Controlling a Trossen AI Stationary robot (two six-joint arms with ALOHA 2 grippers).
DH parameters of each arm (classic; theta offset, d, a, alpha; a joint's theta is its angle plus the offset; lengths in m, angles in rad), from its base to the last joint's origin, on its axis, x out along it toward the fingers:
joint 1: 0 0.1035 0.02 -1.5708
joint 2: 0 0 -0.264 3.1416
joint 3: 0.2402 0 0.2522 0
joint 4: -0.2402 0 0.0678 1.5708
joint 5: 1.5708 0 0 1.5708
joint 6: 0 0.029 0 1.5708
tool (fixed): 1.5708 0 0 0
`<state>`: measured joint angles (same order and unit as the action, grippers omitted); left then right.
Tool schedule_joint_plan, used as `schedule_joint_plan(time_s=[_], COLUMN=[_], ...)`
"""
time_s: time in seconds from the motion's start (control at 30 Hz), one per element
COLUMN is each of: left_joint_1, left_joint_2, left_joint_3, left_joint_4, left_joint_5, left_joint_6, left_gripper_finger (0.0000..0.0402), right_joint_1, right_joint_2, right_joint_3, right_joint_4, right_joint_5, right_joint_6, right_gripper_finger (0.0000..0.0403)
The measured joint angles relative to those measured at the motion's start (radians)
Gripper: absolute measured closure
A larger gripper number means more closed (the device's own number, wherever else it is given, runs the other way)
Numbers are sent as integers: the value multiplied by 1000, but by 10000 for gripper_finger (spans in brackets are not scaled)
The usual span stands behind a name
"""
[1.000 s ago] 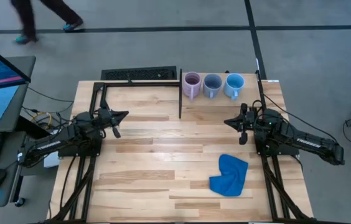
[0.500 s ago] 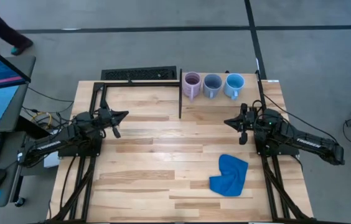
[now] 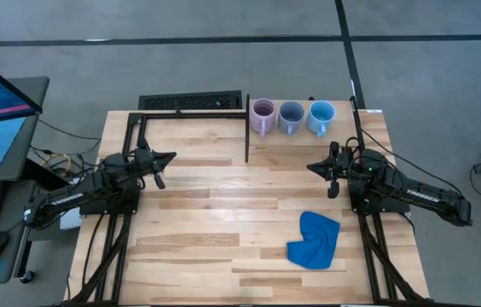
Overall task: Stack small to large cups/mugs on shelf
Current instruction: Return to Home Position
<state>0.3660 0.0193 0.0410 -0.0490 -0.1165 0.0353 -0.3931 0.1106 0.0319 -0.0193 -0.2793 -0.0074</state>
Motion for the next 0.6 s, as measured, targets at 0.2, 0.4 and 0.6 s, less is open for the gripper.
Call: schedule_joint_plan(time_s=[0.2, 0.4, 0.6], left_joint_1=[0, 0, 0], left_joint_2=[0, 0, 0], left_joint_3=[0, 0, 0], left_joint_4=[0, 0, 0], left_joint_5=[0, 0, 0], left_joint_6=[3, 9, 10], left_gripper_finger=[400, 400, 400], right_joint_1=[0, 0, 0], right_joint_2=[0, 0, 0], right_joint_3=[0, 0, 0], right_joint_4=[0, 0, 0], right_joint_5=[0, 0, 0], right_joint_6=[0, 0, 0], right_gripper_finger=[369, 371, 371])
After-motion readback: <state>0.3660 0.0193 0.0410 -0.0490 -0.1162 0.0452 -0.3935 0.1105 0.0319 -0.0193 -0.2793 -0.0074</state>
